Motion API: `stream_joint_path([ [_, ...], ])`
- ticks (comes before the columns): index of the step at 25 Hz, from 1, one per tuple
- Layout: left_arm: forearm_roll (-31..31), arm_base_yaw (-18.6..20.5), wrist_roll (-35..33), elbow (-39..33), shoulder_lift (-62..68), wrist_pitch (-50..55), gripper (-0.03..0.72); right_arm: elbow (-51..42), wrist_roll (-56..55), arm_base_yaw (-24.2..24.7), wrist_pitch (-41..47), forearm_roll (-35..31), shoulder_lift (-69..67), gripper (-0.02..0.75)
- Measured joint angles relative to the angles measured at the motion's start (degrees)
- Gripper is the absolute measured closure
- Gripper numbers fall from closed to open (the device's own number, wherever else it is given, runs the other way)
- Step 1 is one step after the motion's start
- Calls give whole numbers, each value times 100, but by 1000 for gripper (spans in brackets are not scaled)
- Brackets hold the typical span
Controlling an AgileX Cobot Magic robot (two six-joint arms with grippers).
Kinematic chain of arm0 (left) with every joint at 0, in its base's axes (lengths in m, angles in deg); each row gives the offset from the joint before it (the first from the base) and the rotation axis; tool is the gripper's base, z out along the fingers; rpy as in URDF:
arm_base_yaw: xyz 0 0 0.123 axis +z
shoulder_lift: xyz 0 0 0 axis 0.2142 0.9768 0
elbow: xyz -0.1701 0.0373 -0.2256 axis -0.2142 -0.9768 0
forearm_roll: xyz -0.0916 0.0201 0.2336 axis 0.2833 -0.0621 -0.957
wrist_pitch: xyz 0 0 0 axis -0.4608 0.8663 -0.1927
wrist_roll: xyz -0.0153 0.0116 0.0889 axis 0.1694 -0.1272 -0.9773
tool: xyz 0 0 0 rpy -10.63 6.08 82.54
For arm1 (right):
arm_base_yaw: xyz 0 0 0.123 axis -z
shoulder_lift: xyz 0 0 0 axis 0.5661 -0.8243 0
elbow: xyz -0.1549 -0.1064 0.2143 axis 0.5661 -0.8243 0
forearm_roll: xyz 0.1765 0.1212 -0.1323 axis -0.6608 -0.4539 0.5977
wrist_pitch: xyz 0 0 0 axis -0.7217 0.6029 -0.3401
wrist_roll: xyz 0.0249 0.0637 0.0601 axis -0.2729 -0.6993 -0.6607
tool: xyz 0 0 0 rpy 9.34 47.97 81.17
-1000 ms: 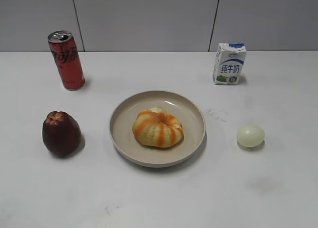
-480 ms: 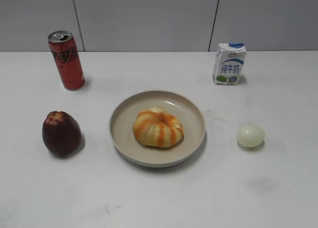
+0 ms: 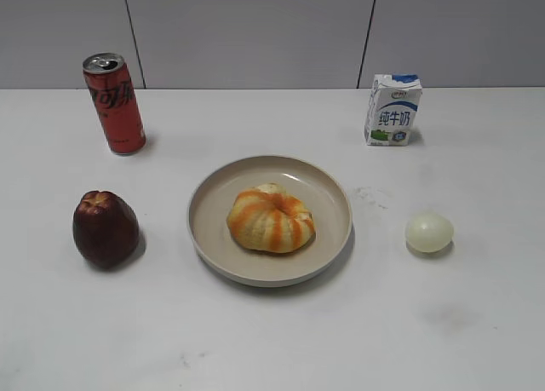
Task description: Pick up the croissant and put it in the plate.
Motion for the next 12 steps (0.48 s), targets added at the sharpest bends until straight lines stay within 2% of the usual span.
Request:
stream_joint_path([
  [6,0,0,0,0,0,0,104,-154,2,0,-230,0,769,147],
  [12,0,0,0,0,0,0,104,-154,2,0,-234,0,858,147],
])
